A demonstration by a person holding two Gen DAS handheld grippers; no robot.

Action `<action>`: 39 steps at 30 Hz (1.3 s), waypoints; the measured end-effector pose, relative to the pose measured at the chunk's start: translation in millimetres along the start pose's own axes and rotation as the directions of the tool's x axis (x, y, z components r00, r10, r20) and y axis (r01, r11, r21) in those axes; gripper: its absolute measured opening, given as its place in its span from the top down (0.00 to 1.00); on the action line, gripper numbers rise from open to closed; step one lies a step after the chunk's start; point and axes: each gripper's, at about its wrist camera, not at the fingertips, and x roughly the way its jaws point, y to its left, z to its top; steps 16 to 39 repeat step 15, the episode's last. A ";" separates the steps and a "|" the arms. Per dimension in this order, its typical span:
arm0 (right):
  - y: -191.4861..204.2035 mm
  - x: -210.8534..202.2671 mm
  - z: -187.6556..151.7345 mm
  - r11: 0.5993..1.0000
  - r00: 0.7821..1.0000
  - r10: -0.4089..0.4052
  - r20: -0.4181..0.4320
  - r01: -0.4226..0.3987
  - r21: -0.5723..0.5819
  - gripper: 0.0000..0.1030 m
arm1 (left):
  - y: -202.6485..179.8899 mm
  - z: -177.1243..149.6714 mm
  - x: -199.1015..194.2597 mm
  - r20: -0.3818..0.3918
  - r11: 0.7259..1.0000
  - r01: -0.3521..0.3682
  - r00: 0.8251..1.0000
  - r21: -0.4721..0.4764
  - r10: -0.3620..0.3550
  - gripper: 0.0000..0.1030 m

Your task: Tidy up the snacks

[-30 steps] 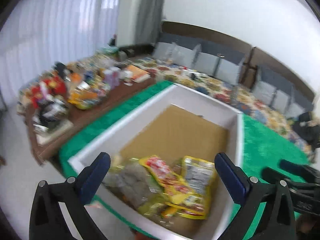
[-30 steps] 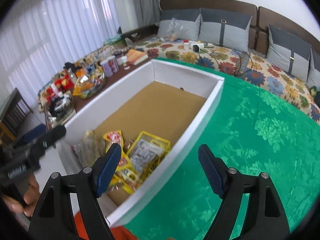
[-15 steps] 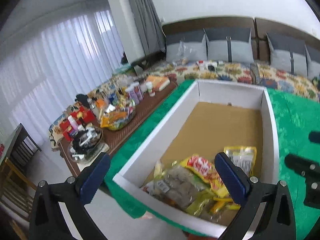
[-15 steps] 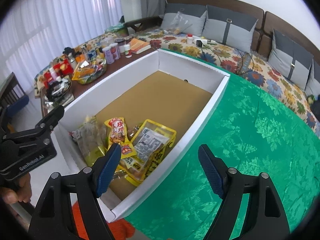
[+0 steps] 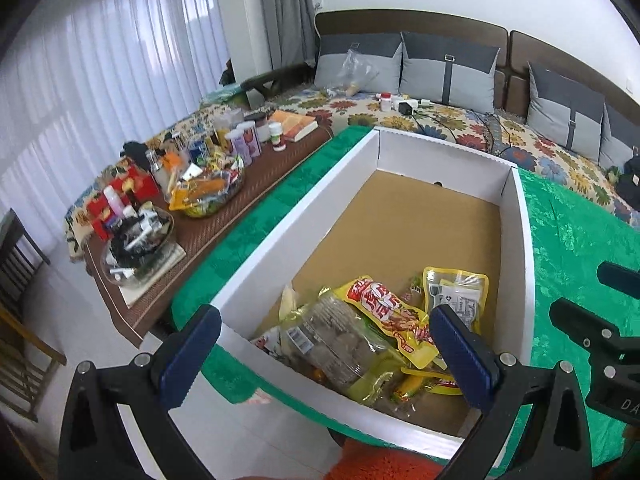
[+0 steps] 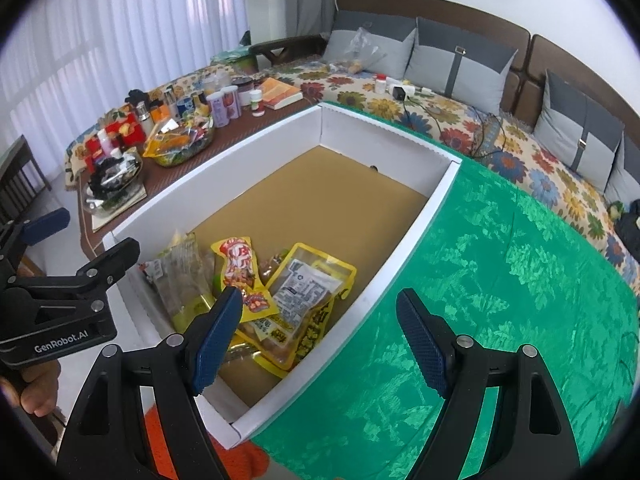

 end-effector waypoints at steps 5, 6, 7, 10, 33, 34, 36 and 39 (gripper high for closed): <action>2.6 1.9 0.1 1.000 1.000 -0.002 -0.002 0.002 -0.005 0.20 | 3.5 -0.5 2.8 -0.005 1.000 0.000 1.000 -0.014 0.000 0.00; 2.7 2.1 0.0 1.000 1.000 -0.002 -0.002 0.002 -0.005 0.20 | 4.0 -0.6 3.4 -0.005 1.000 -0.001 1.000 -0.015 0.001 0.00; 2.8 2.0 0.0 1.000 1.000 -0.002 -0.002 0.002 -0.005 0.20 | 5.4 -0.5 4.4 -0.005 1.000 0.000 1.000 -0.015 0.000 0.00; 5.7 4.0 -0.6 1.000 1.000 -0.001 -0.005 0.001 -0.008 0.20 | 7.3 -2.4 6.3 -0.011 0.999 0.010 1.000 -0.031 -0.011 0.00; 10.7 7.6 -2.7 1.000 1.000 0.006 -0.015 -0.006 -0.016 0.20 | 8.9 -7.8 8.5 -0.013 0.999 -0.009 1.000 -0.051 0.008 0.00; 10.7 7.6 -2.7 1.000 1.000 0.006 -0.015 -0.006 -0.016 0.20 | 8.9 -7.8 8.5 -0.013 0.999 -0.009 1.000 -0.051 0.008 0.00; 10.7 7.6 -2.7 1.000 1.000 0.006 -0.015 -0.006 -0.016 0.20 | 8.9 -7.8 8.5 -0.013 0.999 -0.009 1.000 -0.051 0.008 0.00; 10.7 7.6 -2.7 1.000 1.000 0.006 -0.015 -0.006 -0.016 0.20 | 8.9 -7.8 8.5 -0.013 0.999 -0.009 1.000 -0.051 0.008 0.00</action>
